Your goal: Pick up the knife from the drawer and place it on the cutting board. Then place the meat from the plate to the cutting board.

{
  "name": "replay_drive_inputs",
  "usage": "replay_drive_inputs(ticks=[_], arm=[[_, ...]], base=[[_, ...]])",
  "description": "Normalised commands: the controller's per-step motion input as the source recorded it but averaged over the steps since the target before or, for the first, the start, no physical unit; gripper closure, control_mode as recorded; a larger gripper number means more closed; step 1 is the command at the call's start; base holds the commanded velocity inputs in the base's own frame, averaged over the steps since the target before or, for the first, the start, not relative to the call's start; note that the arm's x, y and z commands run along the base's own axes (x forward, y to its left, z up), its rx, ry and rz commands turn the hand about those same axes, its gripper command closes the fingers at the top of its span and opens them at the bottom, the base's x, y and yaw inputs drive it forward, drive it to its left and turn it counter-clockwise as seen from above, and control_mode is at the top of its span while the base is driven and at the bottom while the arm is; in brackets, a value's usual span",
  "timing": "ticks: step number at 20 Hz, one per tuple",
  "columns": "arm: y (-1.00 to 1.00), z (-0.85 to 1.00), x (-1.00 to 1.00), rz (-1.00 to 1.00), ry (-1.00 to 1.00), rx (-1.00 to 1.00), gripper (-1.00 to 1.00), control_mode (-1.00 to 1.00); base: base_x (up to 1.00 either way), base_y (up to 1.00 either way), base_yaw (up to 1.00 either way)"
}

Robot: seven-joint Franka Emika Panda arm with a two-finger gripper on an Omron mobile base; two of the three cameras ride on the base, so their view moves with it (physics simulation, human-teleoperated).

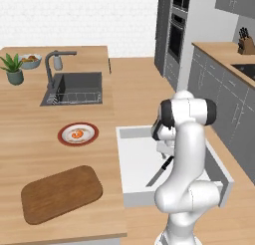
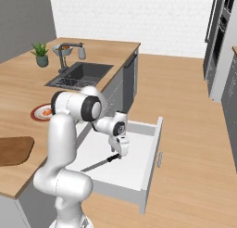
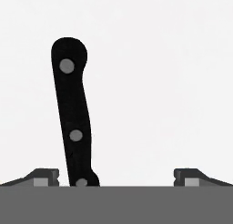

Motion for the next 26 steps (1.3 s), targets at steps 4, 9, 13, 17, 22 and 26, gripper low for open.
replay_drive_inputs(ticks=[4,9,13,17,22,26], arm=[[0.00,-0.51,0.02,0.00,0.00,-0.10,-1.00,-1.00],[0.00,-0.21,0.17,0.00,-0.02,-0.02,-1.00,-1.00],[-0.04,0.00,0.07,0.00,-0.02,0.03,-1.00,-1.00],[0.00,0.00,0.14,0.00,0.00,0.00,-1.00,-1.00],[0.00,0.00,0.14,0.00,-0.02,0.00,-1.00,-1.00],[0.00,-0.20,0.03,0.00,0.00,0.00,-1.00,-1.00]], base=[[0.00,0.00,0.00],[0.00,0.00,0.00],[0.00,0.00,0.00],[0.00,0.00,0.00],[0.00,0.00,0.00],[0.00,0.00,0.00]])
